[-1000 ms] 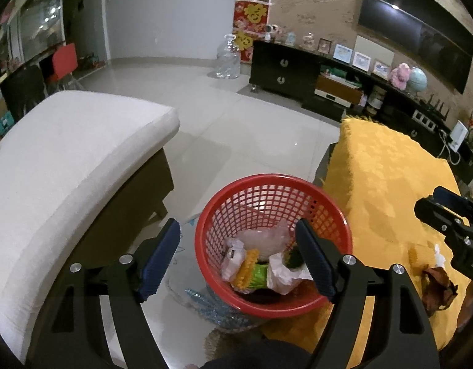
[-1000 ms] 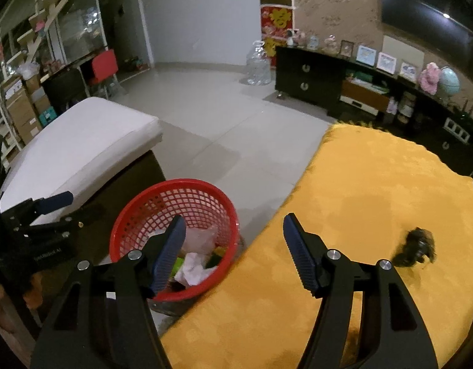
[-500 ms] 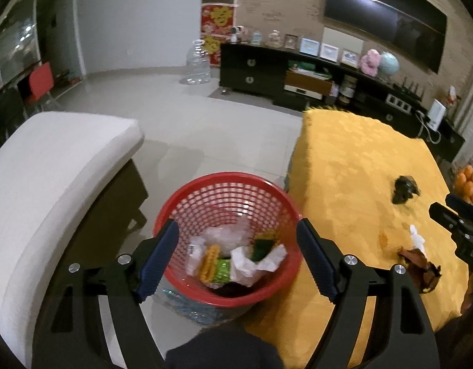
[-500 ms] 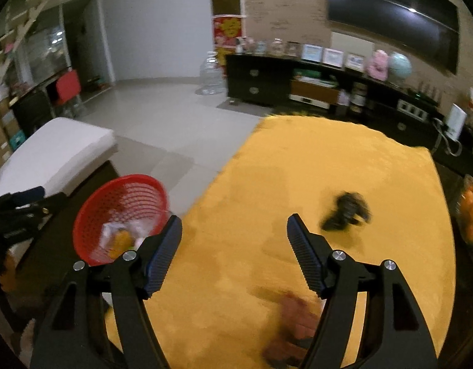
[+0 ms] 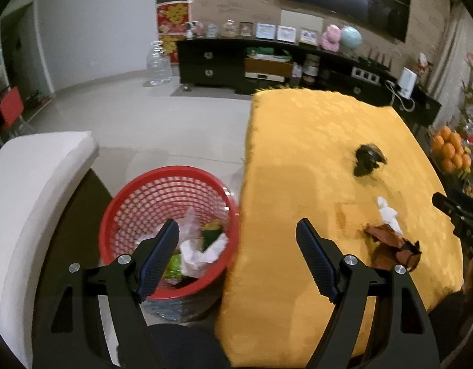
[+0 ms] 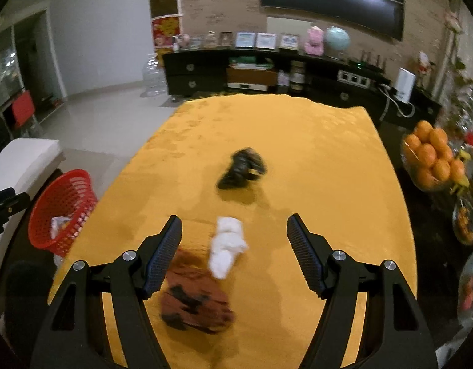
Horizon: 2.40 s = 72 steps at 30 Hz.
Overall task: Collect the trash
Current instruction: 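Move both tools back over the table toward the white tissue and foam pad, then close the left gripper on the yellow foam pad while the right grasps the white tissue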
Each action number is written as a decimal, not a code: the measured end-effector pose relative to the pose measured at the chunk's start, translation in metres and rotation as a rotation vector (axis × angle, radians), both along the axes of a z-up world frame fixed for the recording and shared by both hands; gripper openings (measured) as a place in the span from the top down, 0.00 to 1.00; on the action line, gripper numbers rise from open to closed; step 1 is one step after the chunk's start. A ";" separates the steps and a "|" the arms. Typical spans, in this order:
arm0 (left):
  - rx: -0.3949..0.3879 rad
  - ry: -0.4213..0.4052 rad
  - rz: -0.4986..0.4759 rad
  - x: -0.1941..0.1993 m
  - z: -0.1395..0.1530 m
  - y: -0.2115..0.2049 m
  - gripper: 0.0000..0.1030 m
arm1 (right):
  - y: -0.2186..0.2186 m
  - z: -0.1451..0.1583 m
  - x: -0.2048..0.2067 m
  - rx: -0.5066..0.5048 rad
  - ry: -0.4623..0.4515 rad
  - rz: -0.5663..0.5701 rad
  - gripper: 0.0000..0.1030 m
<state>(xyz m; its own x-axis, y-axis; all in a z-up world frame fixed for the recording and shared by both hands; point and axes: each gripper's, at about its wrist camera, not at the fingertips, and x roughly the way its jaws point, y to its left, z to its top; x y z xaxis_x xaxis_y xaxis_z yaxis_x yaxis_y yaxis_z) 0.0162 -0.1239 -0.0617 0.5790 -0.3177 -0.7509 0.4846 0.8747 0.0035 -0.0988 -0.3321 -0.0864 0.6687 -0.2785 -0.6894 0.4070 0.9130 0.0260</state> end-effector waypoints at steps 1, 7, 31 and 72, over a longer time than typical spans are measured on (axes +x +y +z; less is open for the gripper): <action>0.003 0.002 -0.010 -0.002 -0.002 -0.004 0.26 | -0.004 -0.002 -0.003 -0.001 0.001 -0.011 0.33; 0.039 0.031 -0.086 -0.012 -0.017 -0.038 0.26 | -0.020 -0.014 -0.020 0.014 0.001 -0.062 0.33; 0.160 0.044 -0.365 -0.008 -0.060 -0.152 0.26 | -0.049 -0.049 -0.018 0.067 0.005 -0.096 0.33; 0.100 0.194 -0.551 0.009 -0.095 -0.179 0.85 | -0.069 -0.075 -0.011 0.186 0.036 -0.114 0.33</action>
<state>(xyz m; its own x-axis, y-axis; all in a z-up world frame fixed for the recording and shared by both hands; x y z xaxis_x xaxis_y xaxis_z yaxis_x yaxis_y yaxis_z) 0.0254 -0.3026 -0.1563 0.1978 -0.4550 -0.8683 0.8674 0.4938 -0.0611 -0.1096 -0.4013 -0.1611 0.6146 -0.2164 -0.7586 0.5107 0.8420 0.1736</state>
